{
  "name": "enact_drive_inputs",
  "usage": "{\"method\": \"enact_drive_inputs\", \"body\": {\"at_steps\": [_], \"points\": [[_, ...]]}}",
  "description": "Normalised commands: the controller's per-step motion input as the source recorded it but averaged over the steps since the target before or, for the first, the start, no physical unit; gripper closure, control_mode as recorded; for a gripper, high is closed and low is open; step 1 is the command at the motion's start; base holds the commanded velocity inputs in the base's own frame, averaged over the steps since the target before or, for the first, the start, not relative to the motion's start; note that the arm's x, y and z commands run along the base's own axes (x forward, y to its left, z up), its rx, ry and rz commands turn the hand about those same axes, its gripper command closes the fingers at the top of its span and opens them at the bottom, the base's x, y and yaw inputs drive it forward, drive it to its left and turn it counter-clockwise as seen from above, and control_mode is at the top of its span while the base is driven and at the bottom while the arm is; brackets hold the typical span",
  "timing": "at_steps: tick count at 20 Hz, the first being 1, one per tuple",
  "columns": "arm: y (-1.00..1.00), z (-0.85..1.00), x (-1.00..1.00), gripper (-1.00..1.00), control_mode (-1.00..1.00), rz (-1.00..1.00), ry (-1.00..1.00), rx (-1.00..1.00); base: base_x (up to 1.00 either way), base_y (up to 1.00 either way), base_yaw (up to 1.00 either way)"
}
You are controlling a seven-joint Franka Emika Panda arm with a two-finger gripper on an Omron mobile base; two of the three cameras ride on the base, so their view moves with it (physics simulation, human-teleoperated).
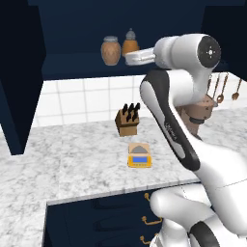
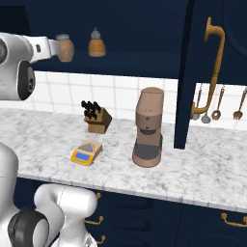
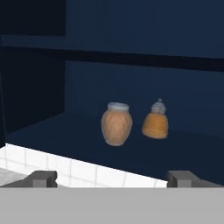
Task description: Pick the honey bottle and place it on the digital scale for weighing, and close the cabinet.
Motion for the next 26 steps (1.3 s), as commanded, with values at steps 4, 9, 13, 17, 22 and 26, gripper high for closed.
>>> {"method": "enact_drive_inputs", "body": {"at_steps": [4, 9, 13, 17, 22, 26], "points": [[0.04, 0.00, 0.49, -1.00, -1.00, 0.01, 0.00, 0.00, 0.00, 0.00, 0.00], [0.00, 0.00, 0.44, -1.00, -1.00, 0.00, -0.01, 0.00, 0.00, 0.00, 0.00], [0.04, 0.00, 0.46, -1.00, -1.00, 0.00, 0.00, 0.00, 0.00, 0.00, 0.00], [0.01, 0.00, 0.40, -1.00, -1.00, 0.00, -0.01, 0.00, 0.00, 0.00, 0.00], [0.01, 0.03, 0.35, -1.00, -1.00, 0.00, -0.03, 0.00, 0.00, 0.00, 0.00], [0.02, 0.22, 0.23, -1.00, -1.00, 0.00, -0.11, 0.00, 0.00, 0.00, 0.00]]}}
